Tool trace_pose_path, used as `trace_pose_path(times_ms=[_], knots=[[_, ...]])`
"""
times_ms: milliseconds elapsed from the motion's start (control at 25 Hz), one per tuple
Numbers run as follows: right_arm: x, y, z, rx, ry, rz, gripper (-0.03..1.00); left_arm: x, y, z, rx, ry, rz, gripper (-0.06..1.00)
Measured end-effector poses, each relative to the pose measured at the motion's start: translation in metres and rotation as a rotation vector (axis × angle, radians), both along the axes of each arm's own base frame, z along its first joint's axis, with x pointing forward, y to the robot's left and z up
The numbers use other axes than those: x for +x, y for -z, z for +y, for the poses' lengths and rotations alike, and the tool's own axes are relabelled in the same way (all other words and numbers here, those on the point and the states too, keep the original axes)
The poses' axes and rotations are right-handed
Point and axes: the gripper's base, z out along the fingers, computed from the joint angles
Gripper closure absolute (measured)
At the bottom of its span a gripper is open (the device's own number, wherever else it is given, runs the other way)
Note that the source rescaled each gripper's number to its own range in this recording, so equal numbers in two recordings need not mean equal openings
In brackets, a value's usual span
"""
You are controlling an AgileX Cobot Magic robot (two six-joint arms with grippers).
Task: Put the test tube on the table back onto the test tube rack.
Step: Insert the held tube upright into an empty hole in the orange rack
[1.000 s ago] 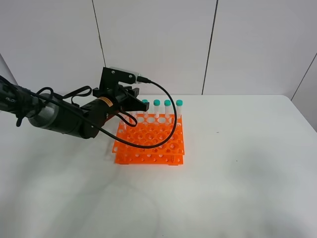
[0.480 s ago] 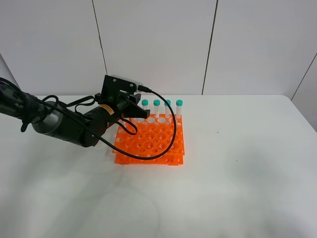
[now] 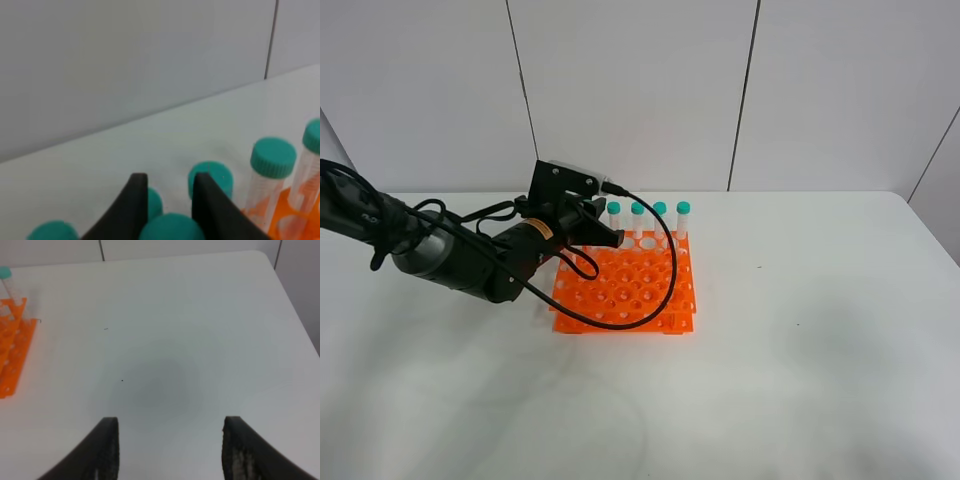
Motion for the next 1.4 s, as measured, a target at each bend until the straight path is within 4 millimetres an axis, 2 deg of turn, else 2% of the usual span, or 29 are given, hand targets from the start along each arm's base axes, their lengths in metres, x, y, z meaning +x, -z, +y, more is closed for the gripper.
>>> trace_pose_path(times_ms=[480,1400], knots=[[0.0,0.0,0.0,0.0,0.0,0.0,0.22,0.002,0.013,-0.001,0.012,0.0,-0.048,0.94],[0.0,0.0,0.0,0.0,0.0,0.0,0.22,0.002,0.013,-0.001,0.011,0.002,-0.056,0.94]])
